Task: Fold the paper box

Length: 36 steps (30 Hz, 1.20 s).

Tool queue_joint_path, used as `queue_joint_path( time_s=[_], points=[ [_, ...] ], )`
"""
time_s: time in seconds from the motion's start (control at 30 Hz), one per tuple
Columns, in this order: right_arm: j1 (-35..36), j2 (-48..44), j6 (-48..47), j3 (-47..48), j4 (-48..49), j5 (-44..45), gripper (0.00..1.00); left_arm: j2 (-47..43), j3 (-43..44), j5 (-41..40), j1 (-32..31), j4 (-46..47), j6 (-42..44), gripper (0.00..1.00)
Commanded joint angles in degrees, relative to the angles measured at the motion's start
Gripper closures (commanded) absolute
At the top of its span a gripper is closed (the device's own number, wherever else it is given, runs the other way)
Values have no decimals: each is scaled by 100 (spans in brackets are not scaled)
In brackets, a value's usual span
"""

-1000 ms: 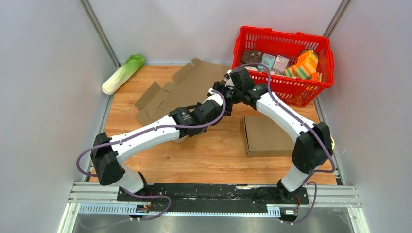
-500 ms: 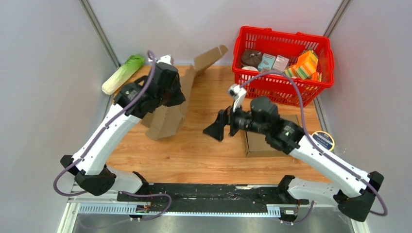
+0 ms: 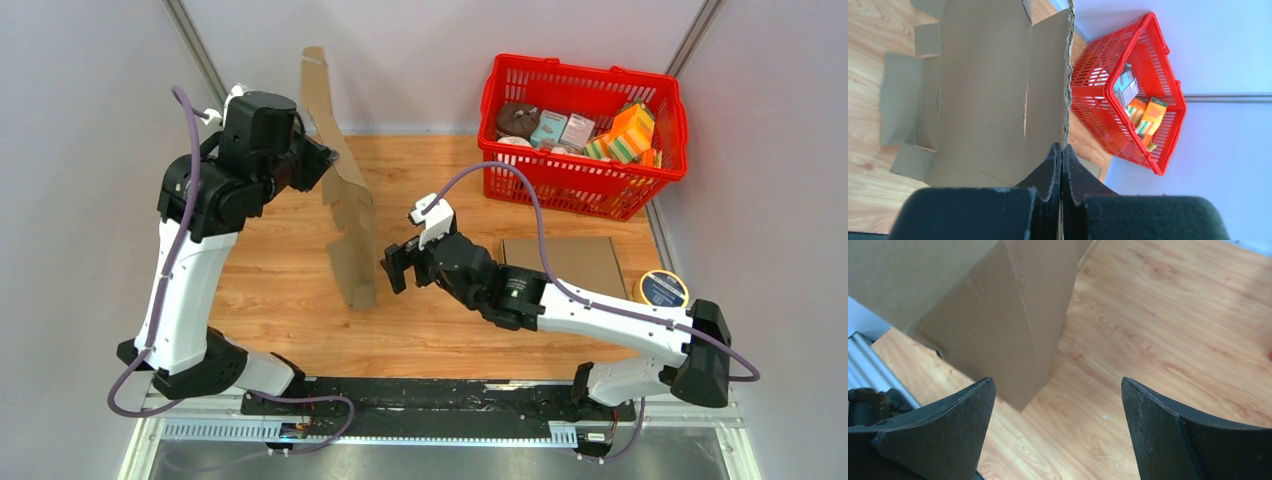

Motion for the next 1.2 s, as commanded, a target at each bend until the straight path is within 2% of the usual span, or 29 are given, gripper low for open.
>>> queue_joint_path(
  time_s=[0.0, 0.07, 0.23, 0.37, 0.43, 0.57, 0.63, 0.77, 0.9, 1.1, 1.17],
  points=[
    [50, -17, -424, 240, 818, 853, 0, -39, -83, 130, 72, -86, -969, 100],
    [68, -69, -450, 82, 1073, 591, 0, -144, -153, 51, 107, 72, -1094, 100],
    [208, -237, -942, -876, 2559, -96, 0, -154, 57, -10, 186, 152, -1419, 100],
    [243, -315, -1004, -868, 2358, -86, 0, -93, 206, -45, 195, 108, -1578, 100],
    [314, -473, -1118, -1034, 2569, -166, 0, -66, 321, -107, 195, -41, -1683, 100],
    [455, -185, -1382, -940, 2719, 789, 0, -101, 242, -169, 195, -138, -1947, 100],
    [472, 88, -1382, -781, 2772, 870, 0, -110, 224, -204, 195, -156, -2079, 100],
    [919, 387, -1715, -534, 2797, 1590, 0, -75, 259, -327, 195, -252, -2176, 100],
    [1175, 493, -1892, -438, 2799, 1969, 0, -40, 251, -371, 195, -323, -2237, 100],
    [1334, 195, -1646, -420, 2526, 1917, 0, -4, 251, -344, 195, -288, -2193, 100],
    [1229, 316, -1689, -341, 2482, 2372, 0, -39, 242, -327, 195, -279, -2211, 100]
  ],
)
